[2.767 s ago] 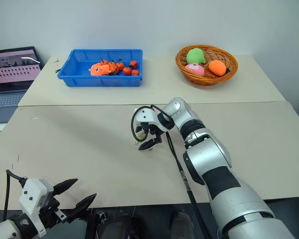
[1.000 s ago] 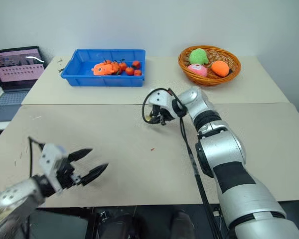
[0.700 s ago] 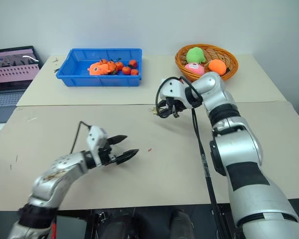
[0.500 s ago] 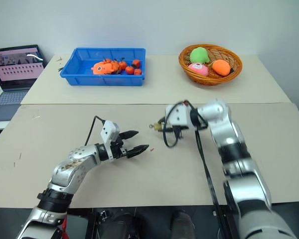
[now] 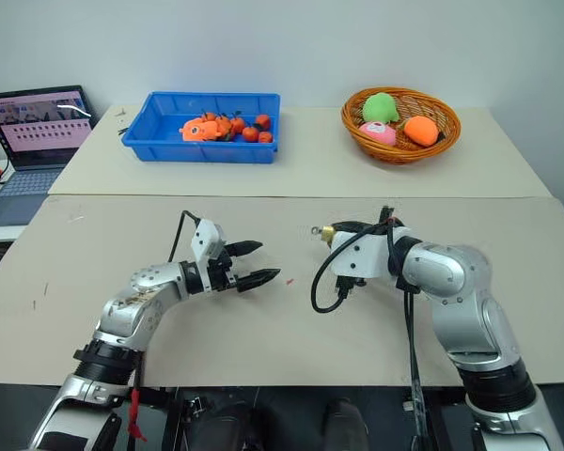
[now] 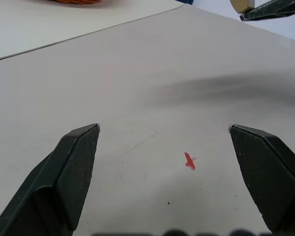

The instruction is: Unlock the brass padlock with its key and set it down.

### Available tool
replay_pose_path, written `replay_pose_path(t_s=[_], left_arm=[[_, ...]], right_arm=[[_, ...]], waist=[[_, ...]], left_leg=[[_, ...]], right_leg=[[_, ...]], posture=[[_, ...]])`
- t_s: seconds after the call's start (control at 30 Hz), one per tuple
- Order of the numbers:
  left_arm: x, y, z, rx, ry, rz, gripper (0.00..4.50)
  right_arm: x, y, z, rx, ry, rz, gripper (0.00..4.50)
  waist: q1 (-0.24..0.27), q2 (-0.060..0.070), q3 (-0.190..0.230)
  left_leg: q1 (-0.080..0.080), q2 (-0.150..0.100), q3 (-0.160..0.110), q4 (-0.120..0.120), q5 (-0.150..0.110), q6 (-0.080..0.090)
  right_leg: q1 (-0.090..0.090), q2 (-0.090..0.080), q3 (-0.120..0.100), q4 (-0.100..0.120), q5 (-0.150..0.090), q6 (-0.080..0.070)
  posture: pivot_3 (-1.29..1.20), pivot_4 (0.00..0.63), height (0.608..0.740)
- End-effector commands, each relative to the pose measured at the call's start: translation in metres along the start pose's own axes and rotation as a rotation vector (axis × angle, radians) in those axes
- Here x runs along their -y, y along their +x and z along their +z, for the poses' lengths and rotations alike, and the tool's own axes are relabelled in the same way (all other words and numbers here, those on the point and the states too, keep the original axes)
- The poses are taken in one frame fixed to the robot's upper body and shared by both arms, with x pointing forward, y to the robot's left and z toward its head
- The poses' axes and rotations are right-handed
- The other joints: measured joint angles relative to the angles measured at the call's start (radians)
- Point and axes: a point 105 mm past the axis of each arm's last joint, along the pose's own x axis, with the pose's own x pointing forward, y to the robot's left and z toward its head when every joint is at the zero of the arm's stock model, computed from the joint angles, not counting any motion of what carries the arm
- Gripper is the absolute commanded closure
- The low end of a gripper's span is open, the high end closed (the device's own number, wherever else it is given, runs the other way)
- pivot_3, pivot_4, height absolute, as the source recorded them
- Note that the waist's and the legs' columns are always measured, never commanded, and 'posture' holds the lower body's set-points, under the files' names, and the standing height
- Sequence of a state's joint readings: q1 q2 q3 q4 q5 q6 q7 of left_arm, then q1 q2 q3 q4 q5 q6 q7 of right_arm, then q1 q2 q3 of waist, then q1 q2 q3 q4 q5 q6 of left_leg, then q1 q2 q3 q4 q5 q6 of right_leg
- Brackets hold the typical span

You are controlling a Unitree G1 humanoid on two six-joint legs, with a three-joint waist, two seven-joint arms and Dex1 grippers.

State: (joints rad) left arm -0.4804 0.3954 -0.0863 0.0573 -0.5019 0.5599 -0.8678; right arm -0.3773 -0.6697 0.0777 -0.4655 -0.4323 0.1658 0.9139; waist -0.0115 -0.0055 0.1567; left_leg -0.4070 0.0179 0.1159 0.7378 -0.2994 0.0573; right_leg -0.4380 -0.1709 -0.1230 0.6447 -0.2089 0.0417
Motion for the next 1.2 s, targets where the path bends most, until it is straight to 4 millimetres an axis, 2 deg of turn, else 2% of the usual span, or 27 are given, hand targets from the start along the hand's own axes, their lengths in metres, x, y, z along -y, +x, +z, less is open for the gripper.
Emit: replay_pose_path(t_s=[0.03, 0.1, 0.23, 0.4, 0.6, 0.7, 0.8, 0.83, 1.0, 1.2], left_arm=[[0.013, -0.003, 0.049, 0.062, -0.269, -0.151, 0.0], [0.01, -0.005, 0.058, 0.055, -0.363, -0.171, 0.0], [0.006, -0.006, 0.063, 0.003, -0.362, -0.175, 0.0], [0.012, -0.007, 0.051, -0.112, -0.316, -0.214, 0.0], [0.015, -0.006, 0.051, -0.118, -0.373, -0.249, 0.0], [0.017, -0.005, 0.052, -0.112, -0.424, -0.268, 0.0], [0.016, -0.003, 0.054, -0.105, -0.436, -0.271, 0.74], [0.016, -0.002, 0.054, -0.11, -0.424, -0.27, 1.27], [0.015, 0.0, 0.053, -0.121, -0.408, -0.27, 3.13], [0.015, 0.003, 0.05, -0.128, -0.396, -0.271, 3.13]], right_arm=[[-0.001, 0.001, 0.016, 0.039, -0.079, -0.031, 3.56], [-0.003, 0.004, 0.02, 0.051, -0.078, -0.028, 3.56], [-0.007, 0.007, 0.025, 0.068, -0.071, -0.022, 3.56], [-0.008, 0.007, 0.025, 0.067, -0.054, -0.026, 3.56], [-0.007, 0.008, 0.026, 0.062, -0.059, -0.038, 3.56], [-0.013, 0.008, 0.029, 0.07, -0.069, -0.02, 3.56], [-0.019, 0.009, 0.03, 0.074, -0.077, -0.003, 3.56], [-0.019, 0.009, 0.03, 0.075, -0.077, -0.003, 3.56], [-0.018, 0.01, 0.031, 0.075, -0.079, -0.006, 3.56], [-0.015, 0.01, 0.032, 0.074, -0.082, -0.019, 3.56]], waist=[[0.0, -0.002, 0.001], [-0.001, -0.002, 0.001], [-0.005, -0.002, 0.001], [-0.003, -0.002, 0.001], [0.0, -0.003, 0.002], [-0.001, -0.003, 0.002], [-0.001, -0.003, 0.002], [-0.001, -0.003, 0.002], [-0.002, -0.003, 0.002], [-0.002, -0.003, 0.002]], left_leg=[[0.0, 0.0, -0.001, 0.0, 0.0, 0.0], [0.0, 0.0, -0.001, 0.001, 0.0, 0.0], [0.001, -0.001, -0.001, 0.0, 0.0, 0.0], [0.001, -0.001, -0.001, -0.001, 0.0, 0.0], [0.001, -0.001, -0.001, -0.001, 0.0, 0.0], [0.001, 0.0, -0.001, -0.001, 0.0, 0.0], [0.001, -0.001, -0.001, -0.001, 0.0, 0.0], [0.001, -0.001, -0.001, -0.001, 0.0, 0.0], [0.001, -0.001, -0.001, -0.001, 0.0, 0.0], [0.001, -0.001, -0.001, -0.001, 0.0, 0.0]], right_leg=[[0.0, 0.0, 0.0, 0.001, 0.0, 0.0], [0.0, 0.0, 0.0, 0.0, 0.0, 0.001], [0.001, 0.0, 0.0, 0.0, -0.001, 0.002], [0.001, 0.001, 0.0, -0.001, -0.001, 0.001], [0.001, 0.001, 0.0, -0.001, -0.001, 0.001], [0.001, 0.001, 0.0, -0.001, -0.001, 0.001], [0.001, 0.001, 0.0, -0.001, -0.001, 0.001], [0.001, 0.001, 0.0, -0.001, -0.001, 0.001], [0.001, 0.001, 0.0, -0.001, -0.001, 0.001], [0.001, 0.001, 0.0, -0.001, -0.001, 0.001]], posture=[[0.0, 0.15, 0.692], [0.0, 0.15, 0.692], [0.0, 0.15, 0.692], [0.0, 0.15, 0.692], [0.0, 0.15, 0.692], [0.0, 0.15, 0.692], [0.0, 0.15, 0.692], [0.0, 0.15, 0.692], [0.0, 0.15, 0.692], [0.0, 0.15, 0.692]])
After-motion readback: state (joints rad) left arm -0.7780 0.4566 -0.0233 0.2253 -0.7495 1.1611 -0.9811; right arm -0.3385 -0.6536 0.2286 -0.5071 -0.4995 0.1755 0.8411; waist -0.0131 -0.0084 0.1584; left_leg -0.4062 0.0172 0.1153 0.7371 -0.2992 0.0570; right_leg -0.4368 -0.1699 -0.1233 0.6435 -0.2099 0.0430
